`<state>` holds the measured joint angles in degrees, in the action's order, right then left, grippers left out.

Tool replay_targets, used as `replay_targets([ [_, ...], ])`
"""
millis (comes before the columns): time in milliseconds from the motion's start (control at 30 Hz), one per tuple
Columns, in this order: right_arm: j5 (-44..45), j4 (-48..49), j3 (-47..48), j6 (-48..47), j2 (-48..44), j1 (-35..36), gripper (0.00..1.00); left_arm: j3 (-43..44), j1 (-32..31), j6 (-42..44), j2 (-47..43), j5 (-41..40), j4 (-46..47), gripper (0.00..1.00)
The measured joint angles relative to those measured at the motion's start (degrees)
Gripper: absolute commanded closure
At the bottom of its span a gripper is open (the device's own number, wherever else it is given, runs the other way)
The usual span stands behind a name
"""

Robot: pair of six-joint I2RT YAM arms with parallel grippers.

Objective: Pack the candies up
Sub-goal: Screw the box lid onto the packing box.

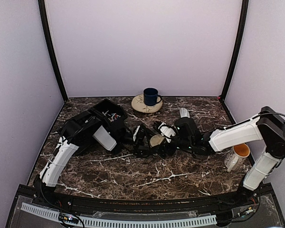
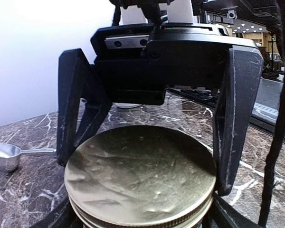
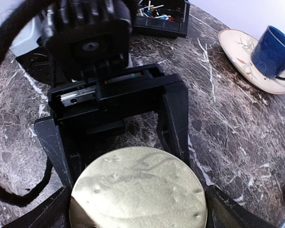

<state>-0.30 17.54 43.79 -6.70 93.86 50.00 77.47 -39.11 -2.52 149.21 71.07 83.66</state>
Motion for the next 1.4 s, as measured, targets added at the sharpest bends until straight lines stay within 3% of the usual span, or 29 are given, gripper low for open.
replay_targets([
  [167,2.1,-1.3,0.0,1.3,-0.2,0.0,0.03,0.0,0.1,0.4,0.0,-1.7,0.0,0.34],
  [333,0.9,-5.8,-0.7,-4.1,-3.5,-0.5,0.02,0.0,0.1,0.1,0.1,-0.9,0.6,0.34],
  [700,-18.7,-15.7,-0.4,-22.1,-8.1,-8.1,0.03,0.1,-0.2,-4.9,1.2,5.1,6.7,0.34],
  [1000,-29.9,-25.2,9.1,-36.3,-2.9,-8.4,0.03,0.5,-0.6,0.6,0.4,7.8,0.6,0.34],
  [1400,-33.2,-35.1,17.3,-45.6,4.5,-8.5,0.02,0.8,-1.0,3.0,0.1,8.1,-2.4,0.34],
])
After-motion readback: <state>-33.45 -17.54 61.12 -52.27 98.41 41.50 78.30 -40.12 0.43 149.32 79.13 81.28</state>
